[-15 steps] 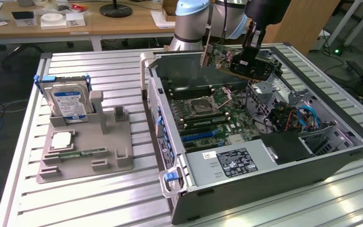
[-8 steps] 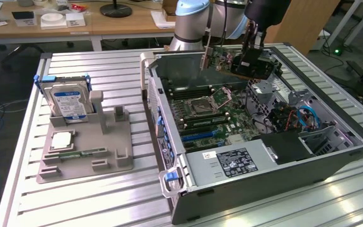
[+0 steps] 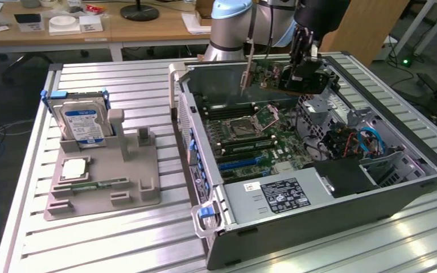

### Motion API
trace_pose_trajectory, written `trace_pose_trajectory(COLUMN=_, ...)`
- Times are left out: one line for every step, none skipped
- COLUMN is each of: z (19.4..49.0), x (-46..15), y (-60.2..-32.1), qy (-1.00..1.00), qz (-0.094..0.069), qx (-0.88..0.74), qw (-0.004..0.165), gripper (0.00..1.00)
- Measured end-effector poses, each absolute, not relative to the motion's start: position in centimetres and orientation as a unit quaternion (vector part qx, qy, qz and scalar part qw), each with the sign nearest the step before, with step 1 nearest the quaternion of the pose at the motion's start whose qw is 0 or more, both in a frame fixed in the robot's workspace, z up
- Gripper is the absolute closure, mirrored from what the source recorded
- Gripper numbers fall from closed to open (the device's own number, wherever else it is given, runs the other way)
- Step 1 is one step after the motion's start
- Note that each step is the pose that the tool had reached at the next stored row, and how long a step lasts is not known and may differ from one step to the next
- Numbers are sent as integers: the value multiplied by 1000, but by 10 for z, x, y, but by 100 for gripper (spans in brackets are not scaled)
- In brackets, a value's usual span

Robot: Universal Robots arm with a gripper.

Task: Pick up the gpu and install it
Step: 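Insert the gpu into the slot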

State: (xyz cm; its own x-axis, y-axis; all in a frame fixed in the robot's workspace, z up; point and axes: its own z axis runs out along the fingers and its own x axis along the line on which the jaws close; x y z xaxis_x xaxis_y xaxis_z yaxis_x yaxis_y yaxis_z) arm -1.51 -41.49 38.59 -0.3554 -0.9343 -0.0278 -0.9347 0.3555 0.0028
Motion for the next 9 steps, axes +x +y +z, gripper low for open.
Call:
trace_pose_trajectory(z=386, x=-15, y=-415, qy=818, qz=9, qx=-575, qw=11, gripper=72)
trace_pose_trajectory(z=385, x=-15, y=-415, qy=813, qz=9, qx=-583, qw=11, gripper=72)
trace_pose_trajectory(z=385, x=-15, y=-415, qy=807, qz=9, qx=-590, qw=11, gripper=72)
trace_pose_trajectory(z=385, x=-15, y=-415, qy=802, qz=8, qx=-597, qw=12, gripper=72)
trace_pose_trajectory(z=384, x=-15, y=-415, qy=797, qz=8, qx=-604, qw=12, gripper=72)
trace_pose_trajectory(z=384, x=-15, y=-415, qy=791, qz=8, qx=-611, qw=12, gripper=72)
trace_pose_trajectory(z=384, x=-15, y=-415, qy=786, qz=8, qx=-618, qw=12, gripper=72)
trace_pose_trajectory(z=383, x=-15, y=-415, qy=780, qz=8, qx=-626, qw=12, gripper=72)
trace_pose_trajectory(z=383, x=-15, y=-415, qy=774, qz=8, qx=-633, qw=13, gripper=72)
